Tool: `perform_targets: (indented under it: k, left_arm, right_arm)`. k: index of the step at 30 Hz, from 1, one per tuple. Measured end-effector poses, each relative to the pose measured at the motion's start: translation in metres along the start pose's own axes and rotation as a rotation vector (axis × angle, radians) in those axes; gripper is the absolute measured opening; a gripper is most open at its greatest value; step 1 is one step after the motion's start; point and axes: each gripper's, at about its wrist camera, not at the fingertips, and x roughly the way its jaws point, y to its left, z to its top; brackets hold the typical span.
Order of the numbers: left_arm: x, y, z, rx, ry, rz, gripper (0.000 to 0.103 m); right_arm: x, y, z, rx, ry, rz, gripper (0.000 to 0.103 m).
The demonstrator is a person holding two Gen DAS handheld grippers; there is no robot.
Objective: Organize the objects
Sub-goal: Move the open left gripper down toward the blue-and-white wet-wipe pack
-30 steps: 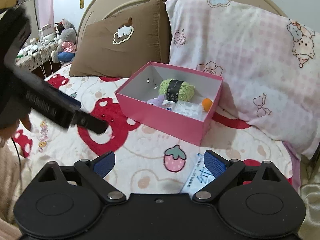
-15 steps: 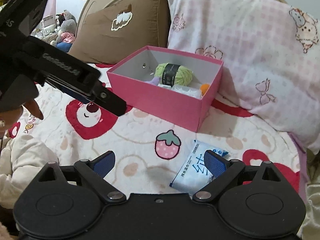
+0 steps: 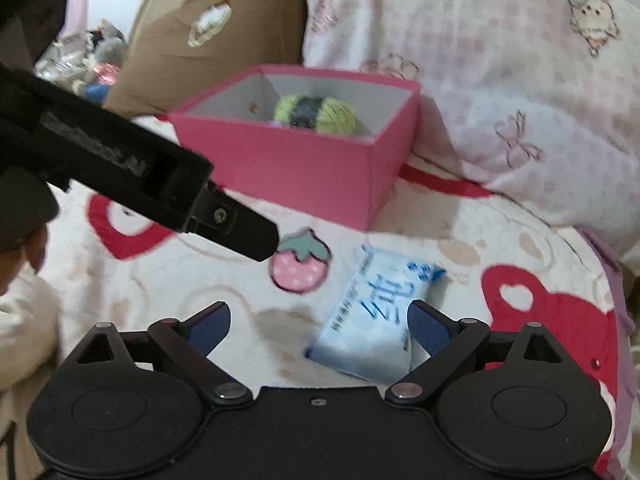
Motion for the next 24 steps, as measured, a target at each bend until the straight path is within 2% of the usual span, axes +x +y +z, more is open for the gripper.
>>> perform_targets:
  k: [8, 15, 18, 20, 21, 24]
  left_arm:
    - [0.032, -0.008, -0.006, 0.020, -0.032, -0.020, 0.097]
    - [0.057, -0.011, -0.003, 0.041, -0.044, -0.004, 0.095]
    - [0.068, -0.008, -0.004, 0.005, -0.023, -0.056, 0.092]
    - [0.081, -0.004, -0.004, -0.032, 0.019, -0.140, 0.087]
    - [0.087, -0.003, -0.004, -0.065, 0.027, -0.144, 0.079]
    - [0.096, -0.006, -0.006, -0.067, 0.046, -0.139, 0.076]
  right_arm:
    - [0.018, -0.007, -0.014, 0.044, 0.009, -0.019, 0.097]
    - [0.034, -0.015, -0.021, 0.037, 0.007, -0.030, 0.097]
    - [0.042, -0.022, -0.024, 0.066, 0.002, -0.042, 0.096]
    - [0.043, -0.027, -0.026, 0.099, -0.012, -0.030, 0.096]
    - [0.044, -0.030, -0.027, 0.111, -0.024, -0.014, 0.096]
    - [0.052, -0.037, -0.024, 0.113, -0.005, -0.005, 0.095]
